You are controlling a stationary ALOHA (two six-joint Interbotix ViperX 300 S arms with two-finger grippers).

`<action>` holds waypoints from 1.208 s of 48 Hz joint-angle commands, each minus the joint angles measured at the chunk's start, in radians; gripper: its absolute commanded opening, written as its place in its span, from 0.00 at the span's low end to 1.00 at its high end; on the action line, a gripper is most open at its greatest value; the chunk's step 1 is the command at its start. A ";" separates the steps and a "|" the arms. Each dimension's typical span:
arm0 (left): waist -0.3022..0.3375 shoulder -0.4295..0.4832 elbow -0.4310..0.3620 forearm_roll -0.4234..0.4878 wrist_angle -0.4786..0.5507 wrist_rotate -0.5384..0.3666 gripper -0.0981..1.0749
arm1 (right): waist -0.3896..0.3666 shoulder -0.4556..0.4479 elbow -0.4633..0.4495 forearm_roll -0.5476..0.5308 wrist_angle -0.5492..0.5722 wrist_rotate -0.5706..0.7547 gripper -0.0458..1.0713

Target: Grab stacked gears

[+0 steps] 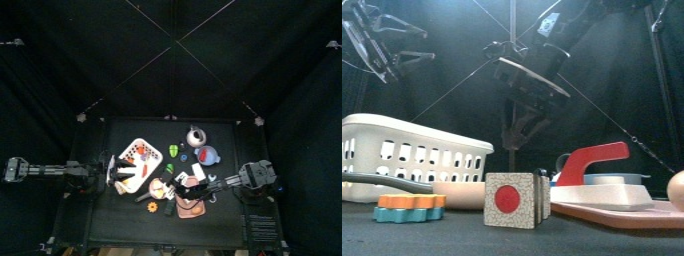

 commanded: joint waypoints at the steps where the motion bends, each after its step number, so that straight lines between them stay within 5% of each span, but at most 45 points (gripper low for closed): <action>1: -0.003 0.006 -0.018 0.028 -0.002 0.002 0.81 | -0.040 -0.140 0.074 -0.038 -0.008 0.005 0.65; 14: -0.066 0.060 -0.071 0.095 0.149 0.000 0.81 | -0.097 -0.411 0.273 -0.135 -0.170 0.041 0.65; 24: -0.178 0.153 -0.127 0.144 0.291 0.000 0.81 | -0.138 -0.649 0.420 -0.282 -0.416 0.071 0.65; 34: -0.328 0.265 -0.233 0.164 0.443 0.000 0.81 | -0.143 -0.930 0.566 -0.491 -0.566 0.071 0.65; 41: -0.370 0.354 -0.314 0.160 0.538 -0.002 0.81 | -0.143 -1.066 0.646 -0.551 -0.644 0.071 0.65; 58: -0.442 0.597 -0.499 0.155 0.724 -0.002 0.82 | -0.183 -0.982 0.715 -0.436 -0.686 0.071 0.64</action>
